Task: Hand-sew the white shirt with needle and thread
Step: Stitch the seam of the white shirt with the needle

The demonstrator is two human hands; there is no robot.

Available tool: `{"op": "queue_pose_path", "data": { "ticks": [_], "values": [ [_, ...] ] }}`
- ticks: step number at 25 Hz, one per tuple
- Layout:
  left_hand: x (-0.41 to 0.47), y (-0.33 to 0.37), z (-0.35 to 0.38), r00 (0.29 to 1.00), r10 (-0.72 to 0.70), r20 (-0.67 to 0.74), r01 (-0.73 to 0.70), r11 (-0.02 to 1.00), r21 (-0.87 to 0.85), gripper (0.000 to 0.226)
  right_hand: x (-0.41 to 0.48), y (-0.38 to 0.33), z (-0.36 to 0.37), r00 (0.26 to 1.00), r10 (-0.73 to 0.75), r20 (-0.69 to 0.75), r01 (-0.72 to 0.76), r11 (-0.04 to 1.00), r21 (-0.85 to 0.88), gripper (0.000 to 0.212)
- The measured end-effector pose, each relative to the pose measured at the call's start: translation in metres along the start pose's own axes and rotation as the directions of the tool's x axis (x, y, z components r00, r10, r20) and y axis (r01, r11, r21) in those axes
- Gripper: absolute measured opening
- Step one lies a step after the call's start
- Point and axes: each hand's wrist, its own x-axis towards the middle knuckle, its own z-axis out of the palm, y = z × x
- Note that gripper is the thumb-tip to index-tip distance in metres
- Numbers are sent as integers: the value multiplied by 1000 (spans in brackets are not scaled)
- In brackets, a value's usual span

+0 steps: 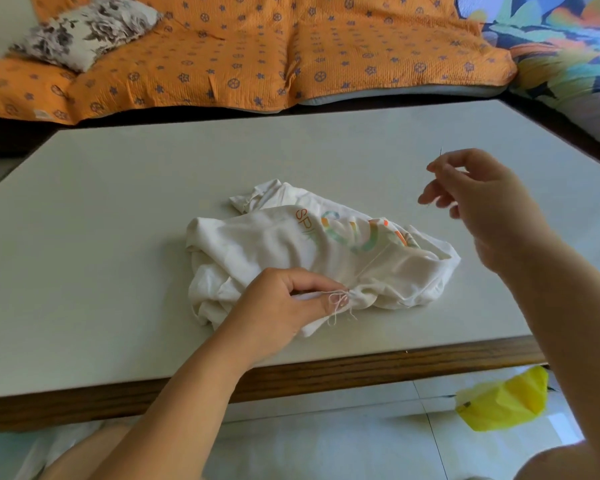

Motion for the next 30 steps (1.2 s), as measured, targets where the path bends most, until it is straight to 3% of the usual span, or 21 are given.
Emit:
{"op": "queue_pose_path", "data": {
  "ticks": [2,4,6,10,12,15,24,30],
  "values": [
    [0,-3,-2,1000,9,-16,-8,999,40,9,-2,-4,-6,985,120,126,-145,966,215,18],
    [0,-4,-3,1000,15,-11,-14,997,78,9,-6,-8,-8,947,194,255,-292,851,436,21],
    [1,-5,-3,1000,18,-5,-17,995,97,9,-3,-2,-8,970,128,206,-211,866,453,22],
    [1,-3,-8,1000,20,0,-20,994,103,8,8,16,-11,987,-115,-111,120,992,42,17],
    [2,-1,-10,1000,11,23,-14,995,100,8,12,22,-17,966,-200,-166,177,974,-142,17],
    [1,1,-14,999,6,52,-11,994,105,15,16,27,-26,940,-279,-199,216,933,-288,11],
    [-2,-3,-24,995,-26,91,18,996,89,21,16,34,-44,925,-327,-195,192,843,-503,17],
    [-4,1,-22,995,-31,94,22,996,91,23,-10,19,-25,954,-285,-91,204,843,-498,14]
  ]
}}
